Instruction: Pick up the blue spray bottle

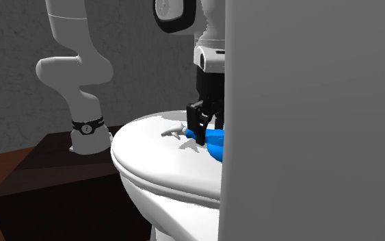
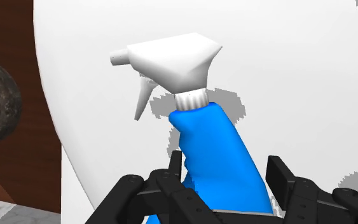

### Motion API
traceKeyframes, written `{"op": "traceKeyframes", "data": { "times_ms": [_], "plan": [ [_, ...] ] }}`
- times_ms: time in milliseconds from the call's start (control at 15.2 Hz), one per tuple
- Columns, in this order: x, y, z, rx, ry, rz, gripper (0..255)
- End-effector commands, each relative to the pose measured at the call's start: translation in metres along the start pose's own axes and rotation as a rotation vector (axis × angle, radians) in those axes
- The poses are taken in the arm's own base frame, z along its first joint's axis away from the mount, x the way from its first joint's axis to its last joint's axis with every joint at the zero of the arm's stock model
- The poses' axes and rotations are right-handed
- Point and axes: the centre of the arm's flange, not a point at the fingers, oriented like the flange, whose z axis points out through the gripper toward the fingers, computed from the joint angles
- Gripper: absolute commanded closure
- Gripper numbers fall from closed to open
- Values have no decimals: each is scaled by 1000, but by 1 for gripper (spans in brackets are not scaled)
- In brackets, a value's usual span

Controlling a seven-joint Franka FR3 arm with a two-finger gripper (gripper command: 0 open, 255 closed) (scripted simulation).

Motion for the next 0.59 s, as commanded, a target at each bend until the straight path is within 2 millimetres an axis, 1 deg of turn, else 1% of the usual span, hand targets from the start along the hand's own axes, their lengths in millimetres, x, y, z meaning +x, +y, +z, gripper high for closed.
{"op": "traceKeyframes", "data": {
  "times_ms": [0,528],
  "plan": [
    [-1,0,-10,0,0,0,255],
    [-5,-3,-52,0,0,0,255]
  ]
}}
